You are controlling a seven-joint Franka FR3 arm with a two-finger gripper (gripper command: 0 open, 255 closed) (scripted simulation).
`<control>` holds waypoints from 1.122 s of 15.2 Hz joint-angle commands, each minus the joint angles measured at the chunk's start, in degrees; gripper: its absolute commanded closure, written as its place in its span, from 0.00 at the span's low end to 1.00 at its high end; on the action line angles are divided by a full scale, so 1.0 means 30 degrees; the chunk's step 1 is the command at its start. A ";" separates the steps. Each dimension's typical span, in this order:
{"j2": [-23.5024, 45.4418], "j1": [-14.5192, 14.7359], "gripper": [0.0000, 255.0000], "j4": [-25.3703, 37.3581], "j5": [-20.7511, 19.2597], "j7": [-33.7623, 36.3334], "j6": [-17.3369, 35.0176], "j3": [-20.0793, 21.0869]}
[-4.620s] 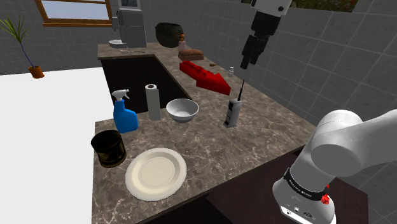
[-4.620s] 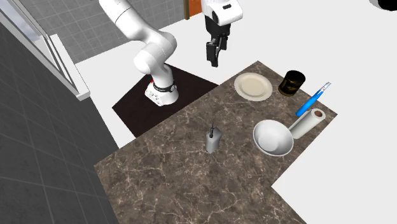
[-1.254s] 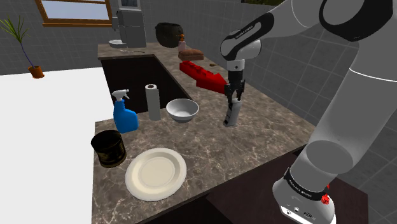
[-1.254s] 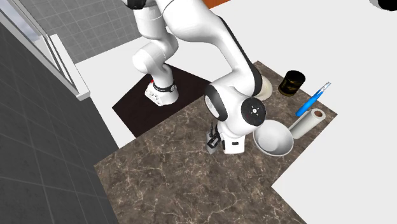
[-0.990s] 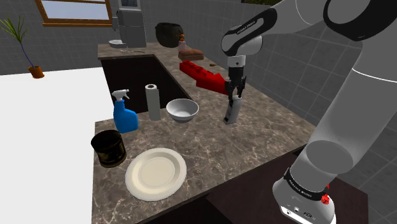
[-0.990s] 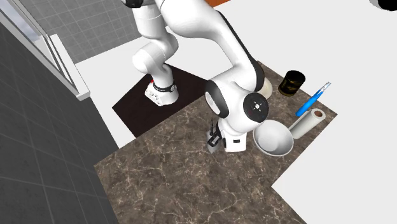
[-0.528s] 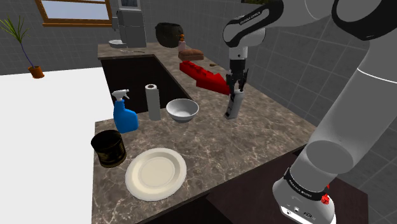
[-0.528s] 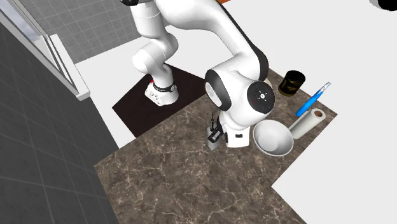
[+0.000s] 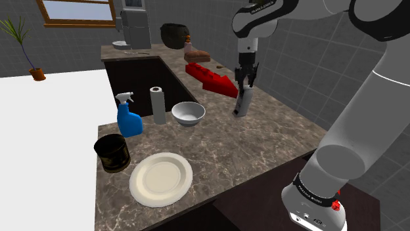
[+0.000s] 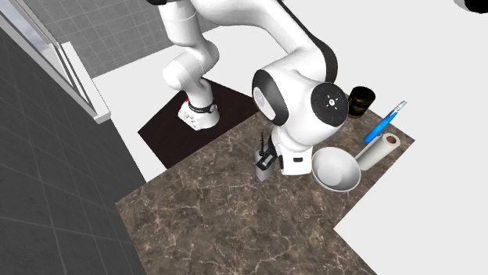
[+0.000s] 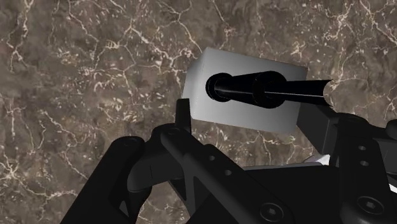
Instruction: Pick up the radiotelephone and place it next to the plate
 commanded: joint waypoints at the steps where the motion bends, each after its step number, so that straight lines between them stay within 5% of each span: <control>1: -0.0227 0.0015 1.00 0.0352 -0.0053 0.0066 -0.0569 0.0018; 17: -0.0646 0.0051 1.00 0.4008 -0.0140 0.0201 -0.4626 0.0065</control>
